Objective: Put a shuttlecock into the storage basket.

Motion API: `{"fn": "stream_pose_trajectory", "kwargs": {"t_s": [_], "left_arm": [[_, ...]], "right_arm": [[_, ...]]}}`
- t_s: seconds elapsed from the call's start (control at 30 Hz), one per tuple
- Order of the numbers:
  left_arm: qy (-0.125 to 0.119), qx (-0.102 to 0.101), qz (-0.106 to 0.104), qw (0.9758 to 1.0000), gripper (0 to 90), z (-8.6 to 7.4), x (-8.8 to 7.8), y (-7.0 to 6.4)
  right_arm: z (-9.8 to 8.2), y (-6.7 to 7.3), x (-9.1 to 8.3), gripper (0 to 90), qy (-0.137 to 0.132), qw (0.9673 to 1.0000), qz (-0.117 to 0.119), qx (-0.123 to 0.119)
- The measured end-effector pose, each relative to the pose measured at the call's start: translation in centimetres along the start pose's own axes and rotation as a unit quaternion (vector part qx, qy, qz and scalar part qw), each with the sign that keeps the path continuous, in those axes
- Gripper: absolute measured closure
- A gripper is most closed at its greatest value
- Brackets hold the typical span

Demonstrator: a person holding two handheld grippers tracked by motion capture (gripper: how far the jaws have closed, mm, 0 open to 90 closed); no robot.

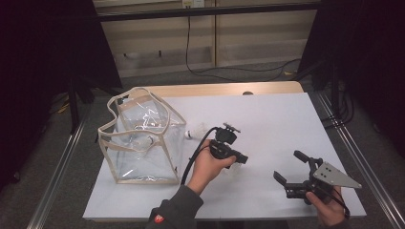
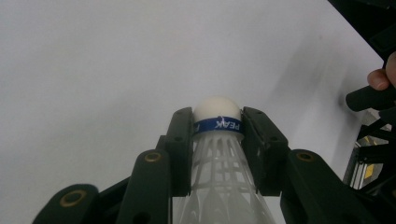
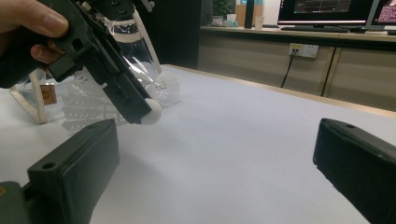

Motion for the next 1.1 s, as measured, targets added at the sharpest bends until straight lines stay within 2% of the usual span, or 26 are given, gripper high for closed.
{"fn": "stream_pose_trajectory", "kwargs": {"t_s": [1.1], "left_arm": [[-0.009, 0.003, 0.006, 0.9999, 65.3, 1.2, -3.8, 0.3]], "right_arm": [[0.0, 0.0, 0.0, 0.3, 0.001, 1.0, 0.0, 0.0]]}}
Point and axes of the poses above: each handheld gripper's, and its own axes: x roughly forward along the jaws, z roughly out of its top, y roughly to its left, the point moved 1 cm from there along x, roughly forward along the jaws, and after that the axes turned 2 degrees about y, right-handed, at the moved point
